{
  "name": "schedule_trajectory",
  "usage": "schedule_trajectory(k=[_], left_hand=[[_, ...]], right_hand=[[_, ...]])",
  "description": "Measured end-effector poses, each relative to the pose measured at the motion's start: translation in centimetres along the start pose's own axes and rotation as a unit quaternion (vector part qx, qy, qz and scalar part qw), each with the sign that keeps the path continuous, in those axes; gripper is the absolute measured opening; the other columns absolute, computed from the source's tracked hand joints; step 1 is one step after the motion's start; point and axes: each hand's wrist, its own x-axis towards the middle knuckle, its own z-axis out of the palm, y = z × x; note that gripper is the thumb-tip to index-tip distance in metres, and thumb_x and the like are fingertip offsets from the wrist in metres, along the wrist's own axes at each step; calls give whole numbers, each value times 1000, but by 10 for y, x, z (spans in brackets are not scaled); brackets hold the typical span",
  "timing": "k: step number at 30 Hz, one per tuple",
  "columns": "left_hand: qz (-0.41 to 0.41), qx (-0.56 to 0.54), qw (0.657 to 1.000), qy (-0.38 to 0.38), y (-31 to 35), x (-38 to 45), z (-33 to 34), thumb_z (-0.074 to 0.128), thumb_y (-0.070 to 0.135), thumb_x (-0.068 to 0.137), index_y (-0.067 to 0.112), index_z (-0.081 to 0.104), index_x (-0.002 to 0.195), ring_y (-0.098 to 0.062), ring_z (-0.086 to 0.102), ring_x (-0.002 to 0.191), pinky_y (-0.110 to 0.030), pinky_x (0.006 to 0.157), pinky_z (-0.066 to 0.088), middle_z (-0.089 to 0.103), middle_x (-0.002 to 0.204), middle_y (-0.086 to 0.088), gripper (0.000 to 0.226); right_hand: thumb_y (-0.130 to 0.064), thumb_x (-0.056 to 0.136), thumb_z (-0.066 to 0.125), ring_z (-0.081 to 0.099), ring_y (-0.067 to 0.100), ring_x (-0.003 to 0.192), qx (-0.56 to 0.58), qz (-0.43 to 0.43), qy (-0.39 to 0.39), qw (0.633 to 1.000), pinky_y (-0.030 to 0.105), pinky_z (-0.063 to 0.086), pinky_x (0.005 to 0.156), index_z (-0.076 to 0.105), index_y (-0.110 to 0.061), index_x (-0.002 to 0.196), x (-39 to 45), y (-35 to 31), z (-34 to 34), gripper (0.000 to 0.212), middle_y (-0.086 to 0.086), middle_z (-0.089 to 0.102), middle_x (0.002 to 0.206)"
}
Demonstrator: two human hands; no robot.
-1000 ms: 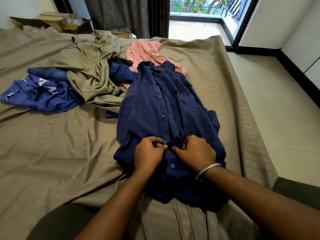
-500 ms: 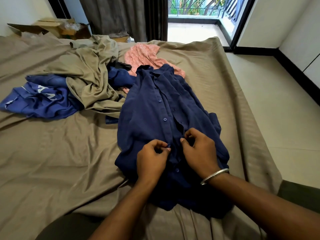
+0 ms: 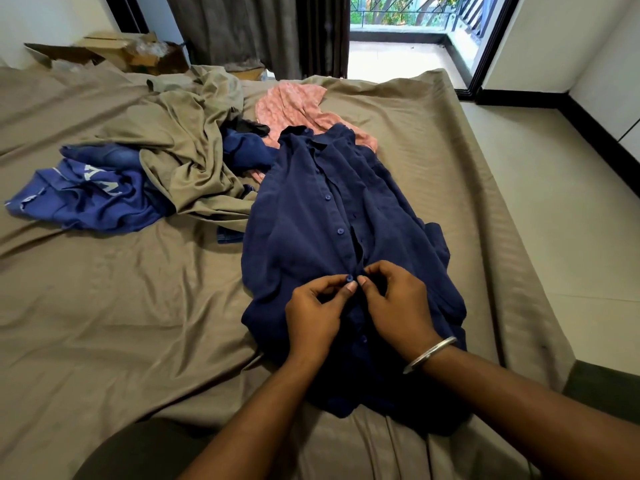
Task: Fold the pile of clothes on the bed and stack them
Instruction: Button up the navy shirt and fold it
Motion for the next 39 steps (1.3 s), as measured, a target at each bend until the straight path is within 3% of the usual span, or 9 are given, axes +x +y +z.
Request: schedule_trajectory(k=[4,7,12,18,22,31,39], left_hand=[[7,-1,1000,18,1,-1,0,80,25,80,28,76,93,-4,71,78,-32,80,58,75,78,8,14],[9,3,1000,18,-1,-1,1,80,23,80,26,77,88,-7,71,77,-39,80,59,75,76,8,9],[21,18,999,17,-1,-3,2,78,21,82,21,77,87,-7,71,76,-38,77,59,75,78,9,5],[35,35,999,20,1,-4,1,78,23,82,25,77,87,0,70,77,-28,76,59,75,79,12,5],[30,59,997,30,0,-3,0,78,26,82,26,77,87,4,68,75,-23,73,58,74,78,14,5],[34,66,997,36,-1,-5,0,77,24,82,25,78,89,7,67,77,-23,76,57,75,80,14,8],[29,-18,999,25,-1,-2,1,74,22,86,21,77,89,-6,71,83,-36,82,58,76,83,8,4]], right_hand=[[-24,92,66,57,0,74,-23,11,28,999,6,39,66,69,-20,92,3,1,0,5,-12,64,81],[-25,92,66,60,4,79,-23,-13,81,996,19,49,72,69,-18,94,6,1,-1,7,-8,66,87],[-24,90,68,64,8,86,-49,-62,22,997,26,54,78,73,-19,99,4,2,2,12,-6,70,96],[-26,91,66,63,3,84,-43,-47,3,998,16,50,76,72,-21,100,6,4,1,12,-8,70,95],[-22,91,67,60,4,81,-51,-94,37,994,9,42,70,71,-18,97,3,2,2,9,-7,67,92],[-23,93,64,59,3,78,-106,-174,-12,979,13,47,66,72,-20,103,0,5,-2,13,-11,66,95],[-23,93,65,63,8,87,-56,-101,-21,993,24,53,79,73,-18,104,7,8,0,15,-5,69,97]])
